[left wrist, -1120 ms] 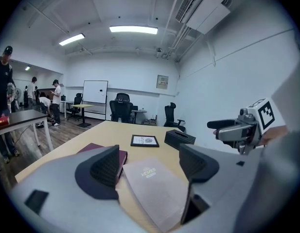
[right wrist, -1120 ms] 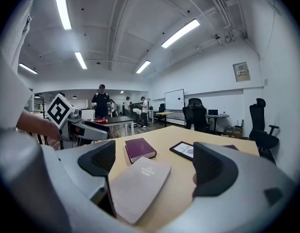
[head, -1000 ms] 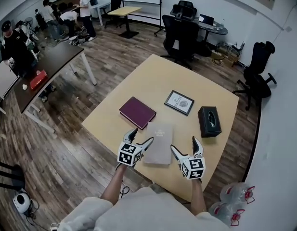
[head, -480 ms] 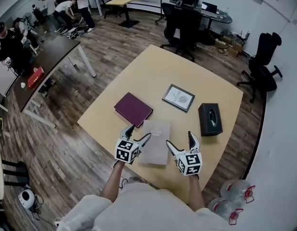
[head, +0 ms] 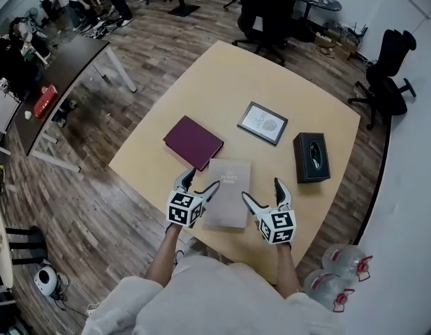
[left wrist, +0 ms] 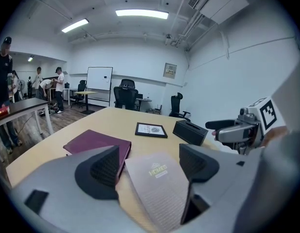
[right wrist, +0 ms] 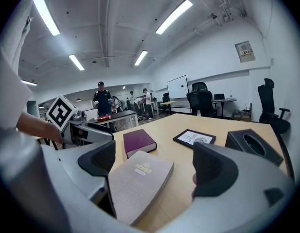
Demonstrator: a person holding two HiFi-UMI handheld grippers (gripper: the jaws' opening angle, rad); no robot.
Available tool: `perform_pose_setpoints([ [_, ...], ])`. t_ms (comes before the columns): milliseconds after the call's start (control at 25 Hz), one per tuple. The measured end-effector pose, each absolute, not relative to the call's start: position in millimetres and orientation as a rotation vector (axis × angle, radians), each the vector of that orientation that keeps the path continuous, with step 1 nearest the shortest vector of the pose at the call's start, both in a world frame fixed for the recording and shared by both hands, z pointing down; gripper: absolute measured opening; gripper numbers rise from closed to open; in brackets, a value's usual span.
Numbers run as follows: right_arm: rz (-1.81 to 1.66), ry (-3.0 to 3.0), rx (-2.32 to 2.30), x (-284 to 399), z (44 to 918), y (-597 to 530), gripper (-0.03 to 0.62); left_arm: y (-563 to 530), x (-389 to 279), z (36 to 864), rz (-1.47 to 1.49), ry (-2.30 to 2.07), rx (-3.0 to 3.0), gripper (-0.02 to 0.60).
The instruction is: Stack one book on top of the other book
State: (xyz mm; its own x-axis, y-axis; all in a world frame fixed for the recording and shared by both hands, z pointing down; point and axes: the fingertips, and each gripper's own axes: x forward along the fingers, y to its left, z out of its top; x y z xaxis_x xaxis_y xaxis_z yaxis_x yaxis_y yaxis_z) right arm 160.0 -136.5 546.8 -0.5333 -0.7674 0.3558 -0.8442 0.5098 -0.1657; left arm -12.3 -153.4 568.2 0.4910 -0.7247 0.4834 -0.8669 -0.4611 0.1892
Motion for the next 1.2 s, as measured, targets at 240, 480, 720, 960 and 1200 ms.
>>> perform_pose_setpoints([
  [240, 0.499, -2.461, 1.404, 148.5, 558.1, -139.2, 0.486, -159.3, -20.0, 582.8, 0.474, -1.247, 2.336, 0.380],
  [480, 0.545, -2.388, 1.432, 136.7, 573.8, -138.5, 0.486, -159.5, -25.4, 599.8, 0.487, -1.151, 2.336, 0.380],
  [720, 0.589, -2.339, 1.442, 132.7, 587.7, -136.5, 0.486, -157.2, -26.0, 618.6, 0.510, -1.083, 2.319, 0.380],
  [960, 0.654, -2.303, 1.422, 134.8, 608.6, -128.5, 0.486, -155.9, -19.3, 635.1, 0.530, -1.045, 2.295, 0.380],
  [1200, 0.718, -2.283, 1.379, 134.2, 628.0, -120.6, 0.488, -152.2, -12.3, 650.5, 0.554, -1.026, 2.265, 0.380],
])
